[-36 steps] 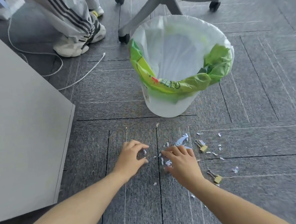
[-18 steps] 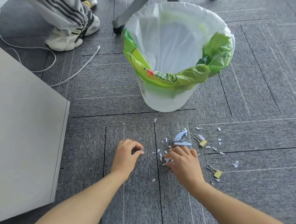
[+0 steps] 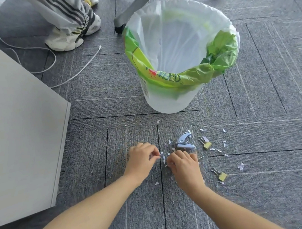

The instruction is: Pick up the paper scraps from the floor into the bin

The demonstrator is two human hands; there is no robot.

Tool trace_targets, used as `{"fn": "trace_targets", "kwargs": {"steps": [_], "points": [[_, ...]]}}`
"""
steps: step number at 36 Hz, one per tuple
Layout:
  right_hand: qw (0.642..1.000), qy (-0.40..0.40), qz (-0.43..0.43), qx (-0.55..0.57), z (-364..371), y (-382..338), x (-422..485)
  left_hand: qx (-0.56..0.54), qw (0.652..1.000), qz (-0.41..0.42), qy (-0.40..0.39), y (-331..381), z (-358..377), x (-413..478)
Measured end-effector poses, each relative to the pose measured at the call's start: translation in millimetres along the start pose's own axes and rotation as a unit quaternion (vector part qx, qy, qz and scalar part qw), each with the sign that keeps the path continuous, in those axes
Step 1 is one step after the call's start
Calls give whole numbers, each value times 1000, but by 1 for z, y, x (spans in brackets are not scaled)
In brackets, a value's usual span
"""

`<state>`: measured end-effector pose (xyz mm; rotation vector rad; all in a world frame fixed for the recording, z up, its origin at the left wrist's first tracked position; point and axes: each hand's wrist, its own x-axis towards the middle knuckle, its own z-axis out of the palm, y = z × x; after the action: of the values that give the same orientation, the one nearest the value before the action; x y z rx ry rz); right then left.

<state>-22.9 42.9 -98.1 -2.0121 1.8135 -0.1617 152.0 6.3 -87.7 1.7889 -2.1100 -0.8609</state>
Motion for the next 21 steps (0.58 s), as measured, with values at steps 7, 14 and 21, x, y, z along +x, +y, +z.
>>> {"fn": "trace_targets", "kwargs": {"steps": [7, 14, 21], "points": [[999, -23, 8, -29, -5, -2, -3, 23, 1000, -7, -10, 6, 7, 6], [1000, -6, 19, 4, -16, 5, -10, 6, 1000, -22, -21, 7, 10, 6], [998, 40, 15, 55, -35, 9, -10, -8, 998, -41, -39, 11, 13, 6]]}}
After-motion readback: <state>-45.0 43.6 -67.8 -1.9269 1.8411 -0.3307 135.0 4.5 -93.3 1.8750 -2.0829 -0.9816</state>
